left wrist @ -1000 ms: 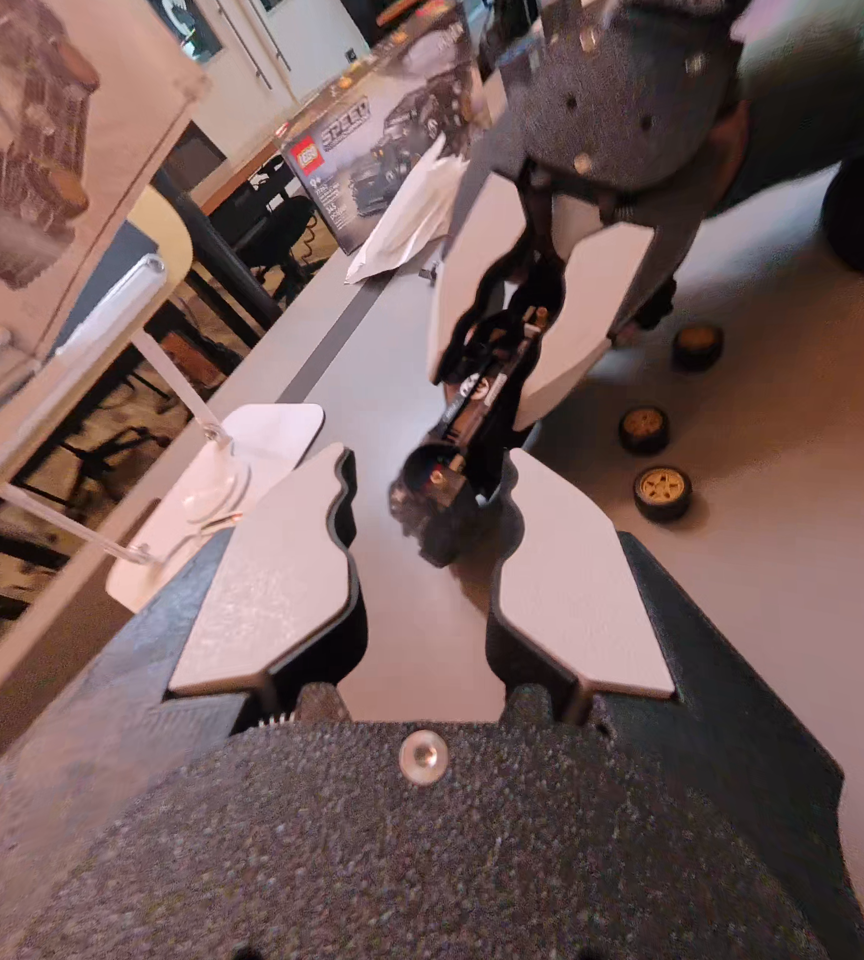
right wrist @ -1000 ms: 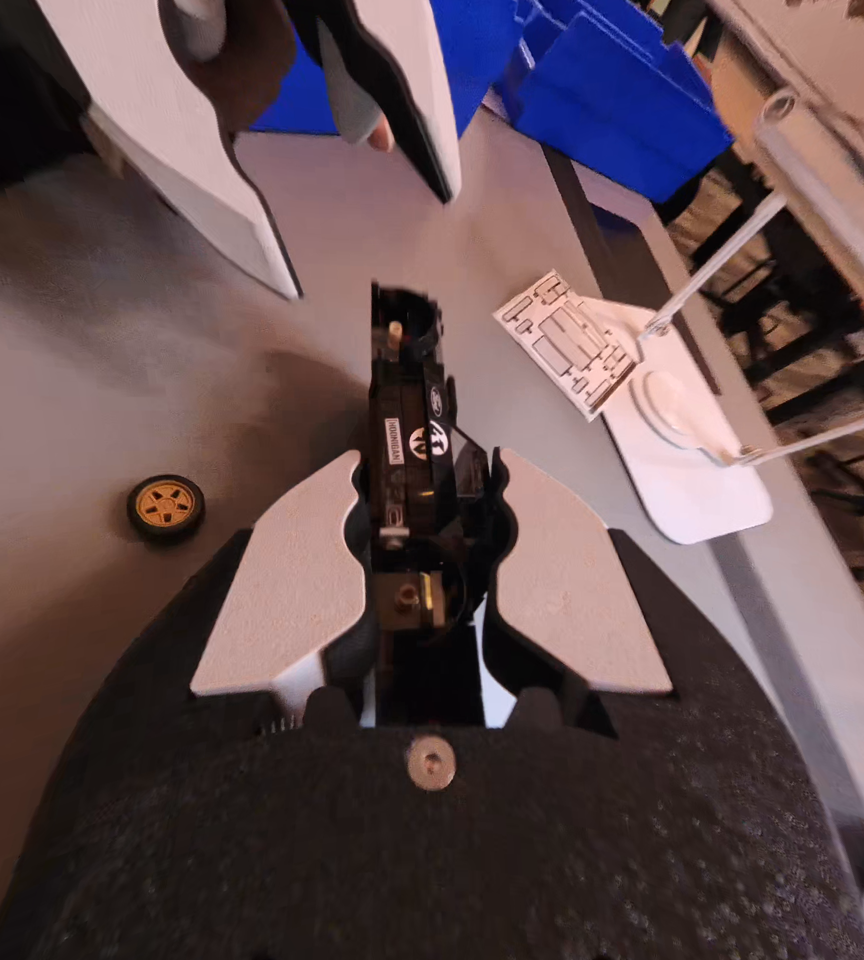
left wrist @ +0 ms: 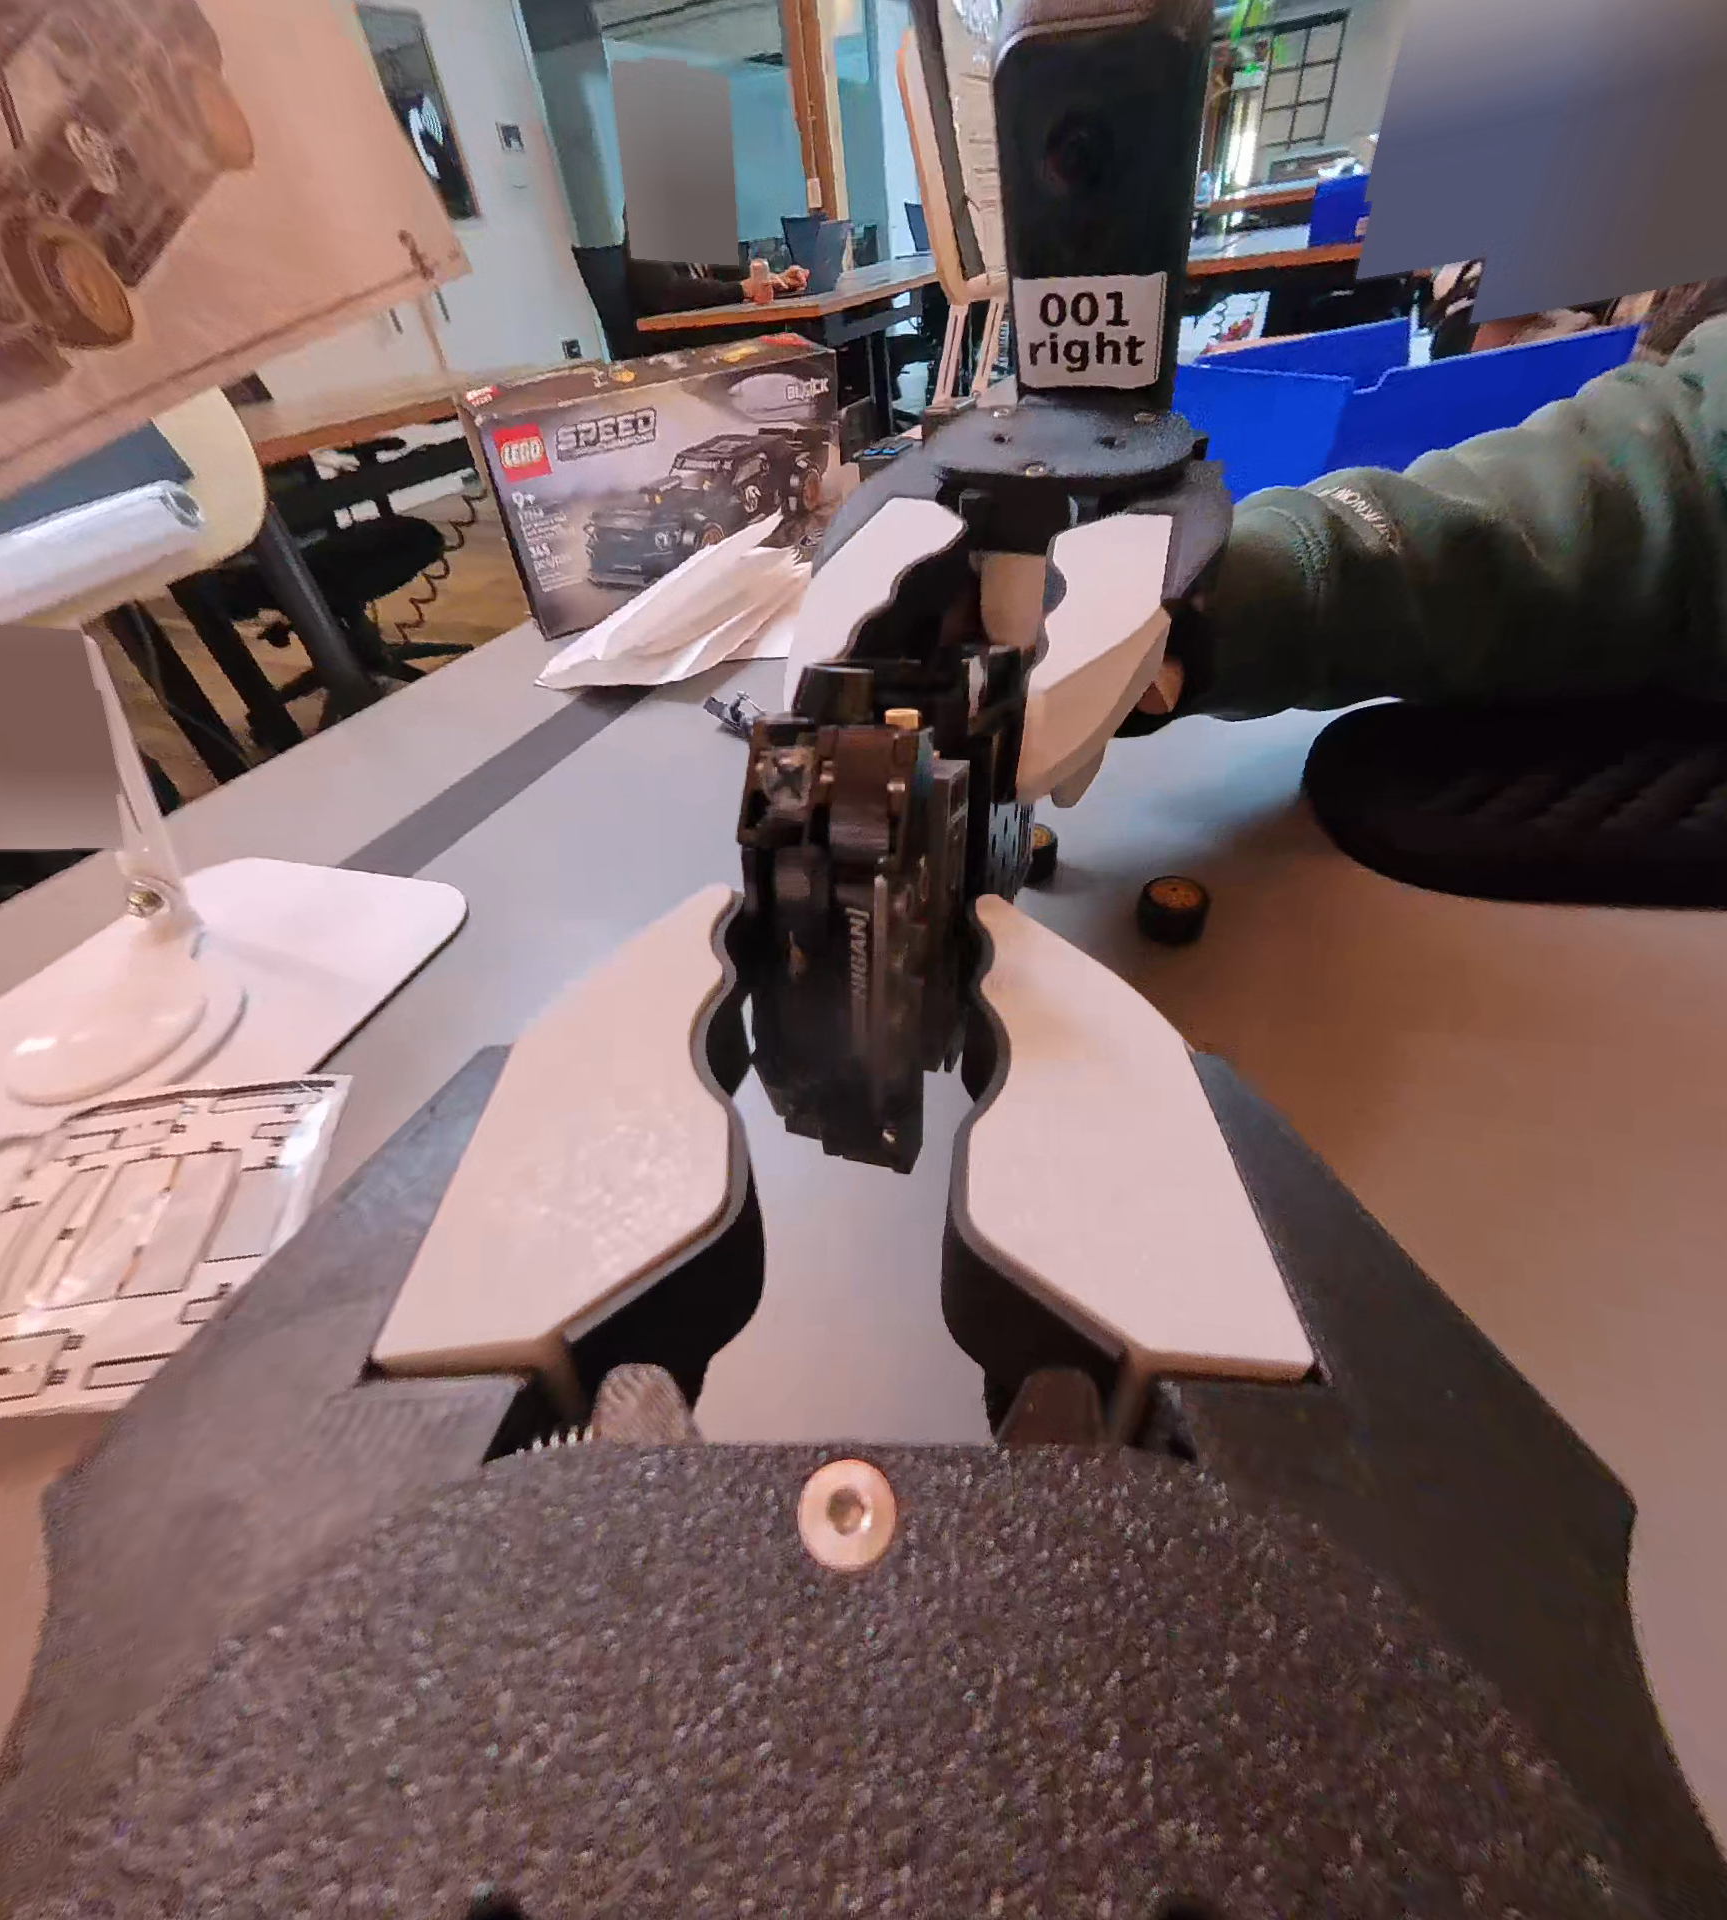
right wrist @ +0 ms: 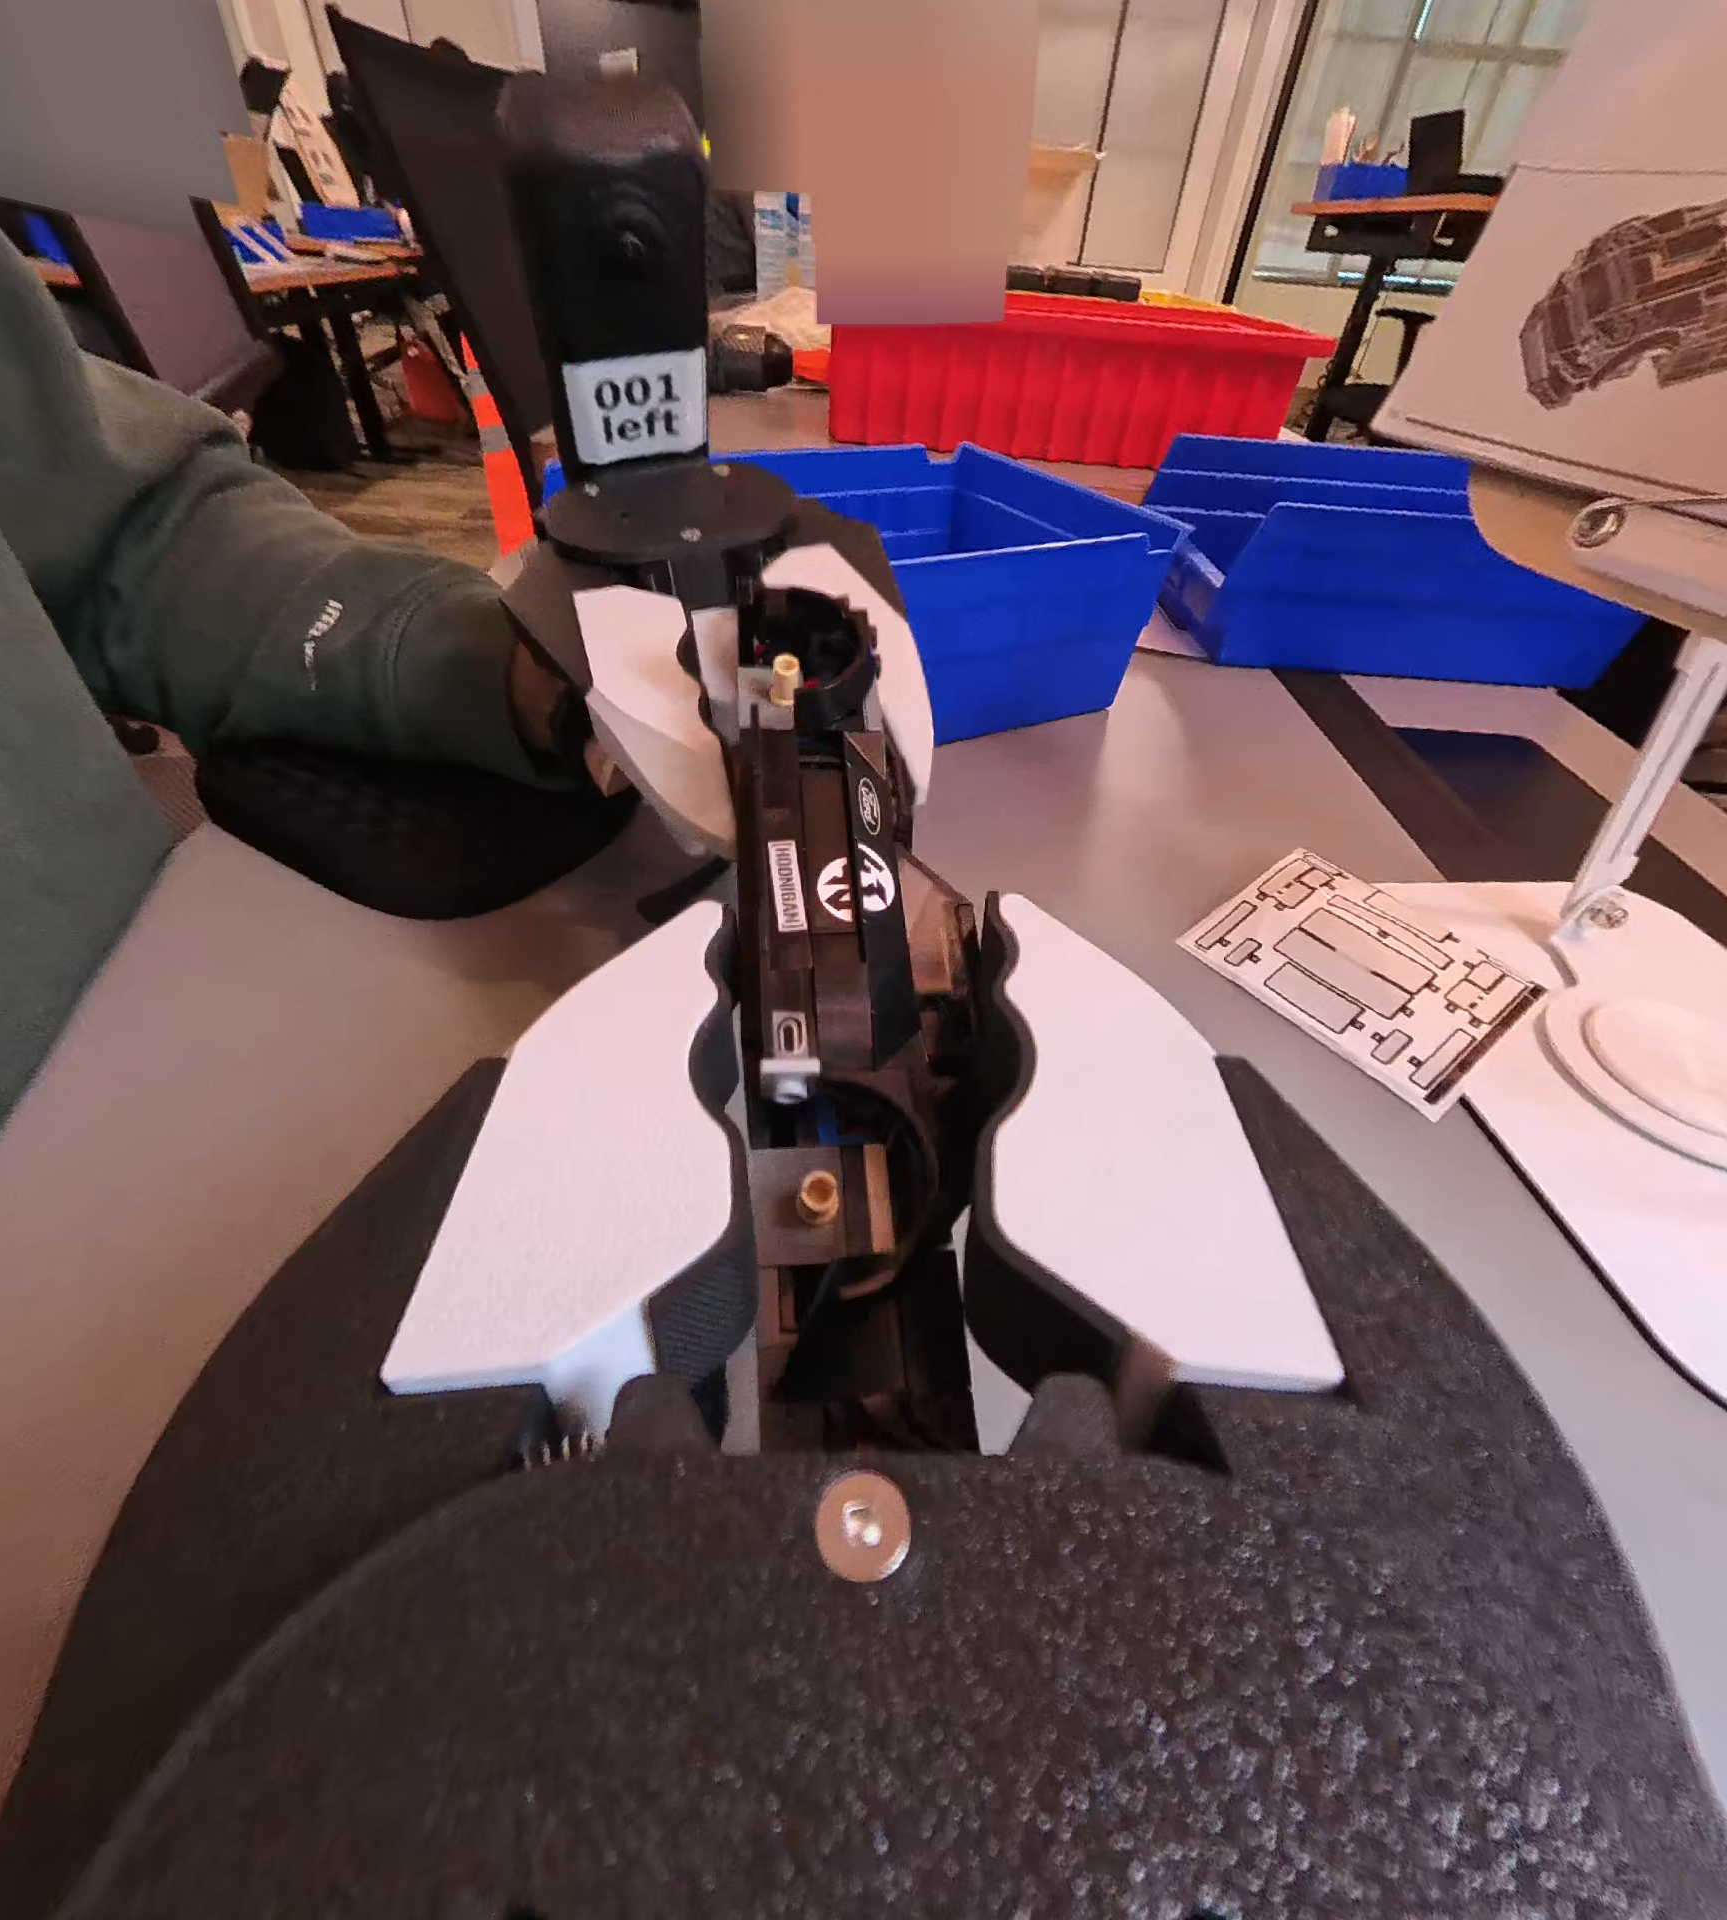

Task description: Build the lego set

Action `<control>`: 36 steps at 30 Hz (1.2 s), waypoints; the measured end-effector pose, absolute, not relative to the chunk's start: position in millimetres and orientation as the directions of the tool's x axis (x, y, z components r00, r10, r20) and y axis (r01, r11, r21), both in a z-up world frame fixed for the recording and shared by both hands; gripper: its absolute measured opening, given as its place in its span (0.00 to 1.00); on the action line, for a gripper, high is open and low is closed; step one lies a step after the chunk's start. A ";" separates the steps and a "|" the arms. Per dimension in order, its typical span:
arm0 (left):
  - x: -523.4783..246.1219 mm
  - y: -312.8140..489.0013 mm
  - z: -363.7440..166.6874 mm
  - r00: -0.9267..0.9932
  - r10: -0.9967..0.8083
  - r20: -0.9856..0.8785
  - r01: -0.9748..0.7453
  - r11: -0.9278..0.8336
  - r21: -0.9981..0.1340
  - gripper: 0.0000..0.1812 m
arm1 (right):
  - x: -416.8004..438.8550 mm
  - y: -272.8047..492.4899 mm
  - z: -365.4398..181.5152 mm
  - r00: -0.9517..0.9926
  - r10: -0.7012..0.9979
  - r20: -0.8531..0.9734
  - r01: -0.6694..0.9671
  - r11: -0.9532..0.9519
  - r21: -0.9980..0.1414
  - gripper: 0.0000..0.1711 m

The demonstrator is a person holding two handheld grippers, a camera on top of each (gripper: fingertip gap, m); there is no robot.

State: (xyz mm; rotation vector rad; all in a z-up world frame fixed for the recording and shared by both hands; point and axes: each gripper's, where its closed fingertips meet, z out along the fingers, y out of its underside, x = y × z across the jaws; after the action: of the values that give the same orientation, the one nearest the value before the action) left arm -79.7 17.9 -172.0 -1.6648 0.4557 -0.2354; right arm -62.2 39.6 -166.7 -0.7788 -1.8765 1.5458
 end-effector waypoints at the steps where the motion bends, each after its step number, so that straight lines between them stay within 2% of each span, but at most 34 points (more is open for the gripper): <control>1: -80.2 16.6 -170.7 0.898 -0.420 -0.132 -0.184 -0.086 -0.979 0.21 | -62.8 38.5 -169.8 -0.664 0.743 0.085 0.074 0.178 -0.981 0.26; 14: -80.2 9.9 -183.3 0.812 -0.373 -0.449 -0.527 -0.139 -0.838 0.21 | -69.1 34.8 -199.3 -0.631 0.723 0.280 0.070 0.413 -0.908 0.26; 21: -78.4 8.5 -185.6 0.778 -0.356 -0.518 -0.591 -0.136 -0.795 0.21 | -53.3 47.0 -190.3 -0.598 0.772 0.214 0.166 0.380 -0.910 0.28; 23: -77.6 7.8 -185.9 0.772 -0.352 -0.529 -0.600 -0.132 -0.789 0.21 | -34.3 54.9 -193.8 -0.603 0.774 0.191 0.258 0.416 -0.872 0.23; 26: -76.8 5.5 -187.4 0.765 -0.347 -0.543 -0.612 -0.125 -0.781 0.21 | 2.5 57.2 -222.0 -0.656 0.743 0.137 0.427 0.514 -0.744 0.17; 31: -76.9 3.0 -190.2 0.774 -0.329 -0.541 -0.604 -0.128 -0.787 0.21 | 14.1 46.3 -263.5 -0.688 0.720 0.094 0.542 0.595 -0.593 0.19; 33: -77.5 2.1 -192.2 0.778 -0.318 -0.541 -0.603 -0.138 -0.786 0.21 | 9.5 45.0 -271.2 -0.690 0.719 0.083 0.562 0.604 -0.565 0.19; 36: -78.2 0.4 -195.0 0.780 -0.305 -0.547 -0.606 -0.151 -0.781 0.21 | 1.9 39.5 -273.7 -0.688 0.724 0.039 0.573 0.576 -0.582 0.19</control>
State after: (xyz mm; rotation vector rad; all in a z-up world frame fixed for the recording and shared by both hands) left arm -78.2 0.4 -195.0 -1.7499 0.7140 0.3066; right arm 1.9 39.5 -273.7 -1.0701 -2.5370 0.7918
